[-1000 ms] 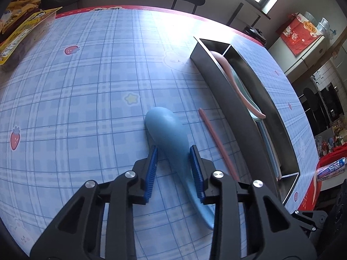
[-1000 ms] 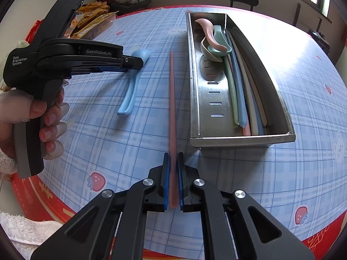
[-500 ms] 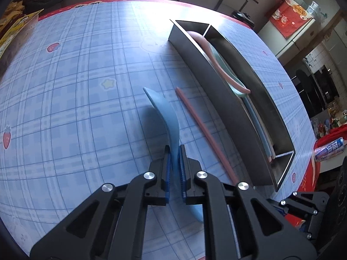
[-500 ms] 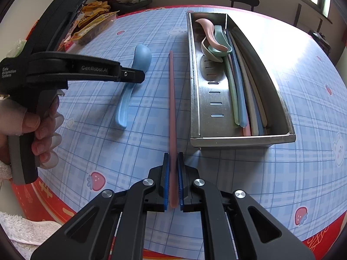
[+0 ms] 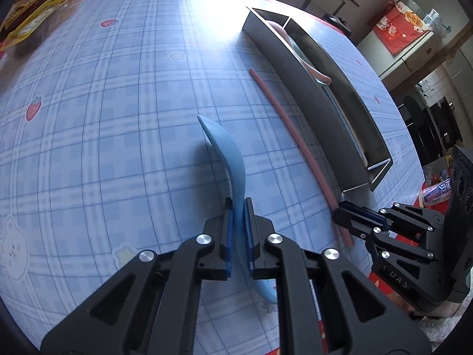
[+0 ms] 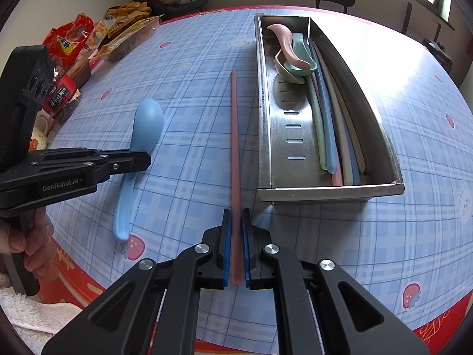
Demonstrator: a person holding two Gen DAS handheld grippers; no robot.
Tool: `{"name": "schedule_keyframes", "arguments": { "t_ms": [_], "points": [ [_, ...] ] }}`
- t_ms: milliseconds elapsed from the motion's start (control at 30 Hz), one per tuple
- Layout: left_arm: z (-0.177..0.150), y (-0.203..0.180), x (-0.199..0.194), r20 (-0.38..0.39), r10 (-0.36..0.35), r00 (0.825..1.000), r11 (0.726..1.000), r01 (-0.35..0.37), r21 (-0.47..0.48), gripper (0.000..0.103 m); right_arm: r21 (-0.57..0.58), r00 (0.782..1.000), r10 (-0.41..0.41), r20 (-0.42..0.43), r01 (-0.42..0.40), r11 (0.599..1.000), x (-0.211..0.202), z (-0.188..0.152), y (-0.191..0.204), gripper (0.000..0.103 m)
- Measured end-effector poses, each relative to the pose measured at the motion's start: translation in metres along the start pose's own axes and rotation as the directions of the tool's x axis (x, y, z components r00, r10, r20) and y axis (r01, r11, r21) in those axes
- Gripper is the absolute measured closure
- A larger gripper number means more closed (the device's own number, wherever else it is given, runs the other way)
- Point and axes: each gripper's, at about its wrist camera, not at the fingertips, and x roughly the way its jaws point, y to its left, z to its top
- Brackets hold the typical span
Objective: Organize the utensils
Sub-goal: 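Lift the blue spoon and pink chopstick and carry them toward the steel tray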
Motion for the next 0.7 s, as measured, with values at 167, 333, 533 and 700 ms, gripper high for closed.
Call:
{"name": "schedule_keyframes", "arguments": {
  "t_ms": [167,333,533,700],
  "points": [
    [-0.013,0.001,-0.005,-0.004,0.01,1.0,1.0,-0.01,0.011,0.092,0.003,1.0,0.007,0.0,-0.007,1.0,0.0,0.0,-0.001,0.096],
    [-0.019,0.001,-0.007,-0.009,0.018,1.0,1.0,-0.018,0.004,0.092,0.013,1.0,0.017,-0.001,-0.017,1.0,0.0,0.001,-0.003,0.096],
    [-0.032,0.002,-0.013,-0.015,0.018,1.0,1.0,-0.018,-0.014,0.092,0.041,0.999,0.051,-0.01,-0.051,0.998,-0.003,-0.004,-0.005,0.096],
    [-0.042,0.005,-0.019,-0.036,0.013,0.999,0.999,-0.014,-0.043,0.092,0.083,0.99,0.142,-0.017,-0.14,0.987,-0.006,-0.011,-0.008,0.096]
  ]
}}
